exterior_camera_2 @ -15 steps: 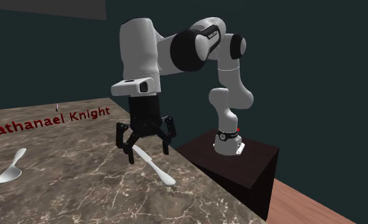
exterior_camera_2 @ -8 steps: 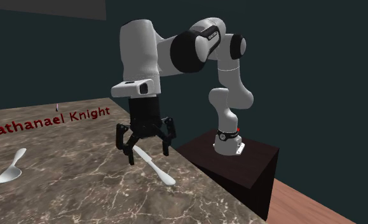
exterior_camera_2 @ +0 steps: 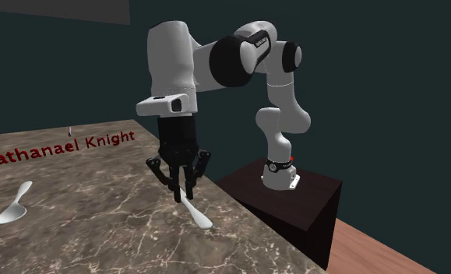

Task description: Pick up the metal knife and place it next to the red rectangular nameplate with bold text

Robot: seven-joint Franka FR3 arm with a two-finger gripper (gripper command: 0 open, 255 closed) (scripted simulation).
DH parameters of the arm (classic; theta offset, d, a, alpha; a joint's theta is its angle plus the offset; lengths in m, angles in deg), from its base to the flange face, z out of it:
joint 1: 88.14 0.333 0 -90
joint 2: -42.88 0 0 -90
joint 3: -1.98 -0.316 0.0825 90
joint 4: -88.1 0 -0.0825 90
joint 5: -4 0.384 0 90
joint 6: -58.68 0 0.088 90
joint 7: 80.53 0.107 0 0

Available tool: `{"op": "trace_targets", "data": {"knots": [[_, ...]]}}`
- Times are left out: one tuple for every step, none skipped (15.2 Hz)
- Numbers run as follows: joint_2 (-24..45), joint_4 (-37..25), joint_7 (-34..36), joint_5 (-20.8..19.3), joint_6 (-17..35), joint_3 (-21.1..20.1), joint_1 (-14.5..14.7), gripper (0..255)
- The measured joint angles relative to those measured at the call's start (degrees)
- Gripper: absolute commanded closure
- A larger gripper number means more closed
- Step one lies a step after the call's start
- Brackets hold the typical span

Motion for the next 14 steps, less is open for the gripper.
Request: {"op": "trace_targets", "data": {"knots": [[-0.08, 0.13, -0.01, 0.01, 0.11, -0.01, 0.01, 255], [-0.09, 0.15, -0.05, 0.03, 0.11, -0.01, 0.0, 255], [-0.1, -0.03, -0.03, -0.01, -0.26, 0.01, -0.04, 255], [-0.11, -0.36, 0.11, -0.09, -0.81, 0.05, -0.05, 255], [-0.07, -1.01, 0.23, -0.15, -1.52, 0.07, -0.07, 255], [-0.21, -1.37, 0.37, -0.22, -2.07, 0.08, -0.05, 255], [-0.17, -2.17, 0.56, -0.29, -2.83, 0.08, -0.03, 255], [-0.13, -3.05, 0.66, -0.34, -3.68, 0.1, -0.08, 255], [-0.24, -3.58, 0.8, -0.39, -4.32, 0.12, -0.08, 255], [-0.51, -3.92, 0.88, -0.43, -4.94, 0.13, -0.09, 255], [-0.4, -4.92, 0.98, -0.47, -5.82, 0.16, -0.15, 255], [-0.56, -5.44, 1.12, -0.52, -6.49, 0.17, -0.15, 255], [-0.52, -6.2, 1.19, -0.55, -7.21, 0.18, -0.19, 255], [-0.36, -7.3, 1.42, -0.61, -8.12, 0.18, -0.17, 255]]}}
